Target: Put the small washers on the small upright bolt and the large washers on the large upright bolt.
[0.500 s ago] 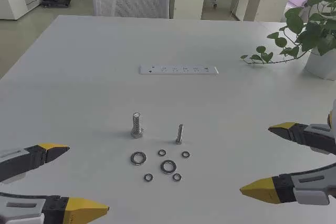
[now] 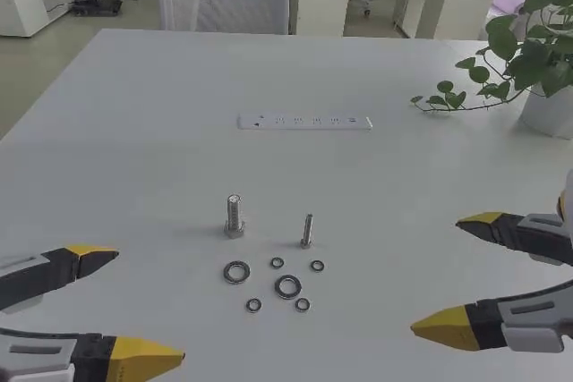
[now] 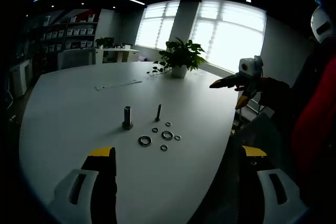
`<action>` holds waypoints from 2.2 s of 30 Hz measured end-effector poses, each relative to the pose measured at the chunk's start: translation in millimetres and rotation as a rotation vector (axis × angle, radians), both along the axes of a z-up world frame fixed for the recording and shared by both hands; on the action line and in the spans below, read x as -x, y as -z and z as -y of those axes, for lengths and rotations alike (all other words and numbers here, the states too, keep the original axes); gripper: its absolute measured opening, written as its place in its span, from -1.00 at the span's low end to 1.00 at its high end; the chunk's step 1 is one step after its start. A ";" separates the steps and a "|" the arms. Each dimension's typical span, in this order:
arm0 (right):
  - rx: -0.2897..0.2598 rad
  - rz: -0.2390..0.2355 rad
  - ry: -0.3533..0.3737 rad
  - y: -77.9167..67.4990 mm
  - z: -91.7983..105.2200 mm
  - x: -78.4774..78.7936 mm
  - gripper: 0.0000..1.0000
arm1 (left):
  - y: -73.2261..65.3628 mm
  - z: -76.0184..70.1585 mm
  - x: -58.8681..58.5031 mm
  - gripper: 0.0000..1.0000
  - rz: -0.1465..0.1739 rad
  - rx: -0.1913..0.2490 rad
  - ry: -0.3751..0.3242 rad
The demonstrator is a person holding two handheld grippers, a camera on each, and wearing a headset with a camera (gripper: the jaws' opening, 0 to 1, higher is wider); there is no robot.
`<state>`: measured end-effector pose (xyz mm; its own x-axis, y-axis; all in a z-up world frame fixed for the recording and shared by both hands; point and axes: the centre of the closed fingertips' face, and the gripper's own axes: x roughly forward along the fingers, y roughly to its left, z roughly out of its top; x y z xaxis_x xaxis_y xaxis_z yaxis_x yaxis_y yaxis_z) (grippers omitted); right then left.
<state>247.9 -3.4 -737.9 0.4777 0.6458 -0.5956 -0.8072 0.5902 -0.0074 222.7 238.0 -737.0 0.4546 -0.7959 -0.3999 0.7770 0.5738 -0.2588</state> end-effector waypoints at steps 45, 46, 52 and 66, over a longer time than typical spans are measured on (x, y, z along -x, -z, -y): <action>0.011 -0.014 -0.020 2.6 -2.0 -0.1 0.83 | 0.8 1.9 0.9 0.94 -0.007 0.003 0.002; 0.013 -0.015 -0.021 3.0 -2.5 -0.5 0.82 | 0.9 2.0 0.8 0.94 -0.007 0.003 0.002; 0.023 -0.012 -0.039 4.9 -10.4 -4.5 0.75 | 1.4 4.1 2.1 0.93 -0.009 0.005 0.008; 0.047 -0.009 -0.106 8.5 -28.9 -28.4 0.72 | 1.7 1.4 2.6 0.93 -0.007 0.004 -0.001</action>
<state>276.3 25.5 -746.4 0.4024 0.6639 -0.6304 -0.8653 0.5006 -0.0251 220.1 236.7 -738.7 0.4529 -0.7967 -0.4002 0.7742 0.5740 -0.2666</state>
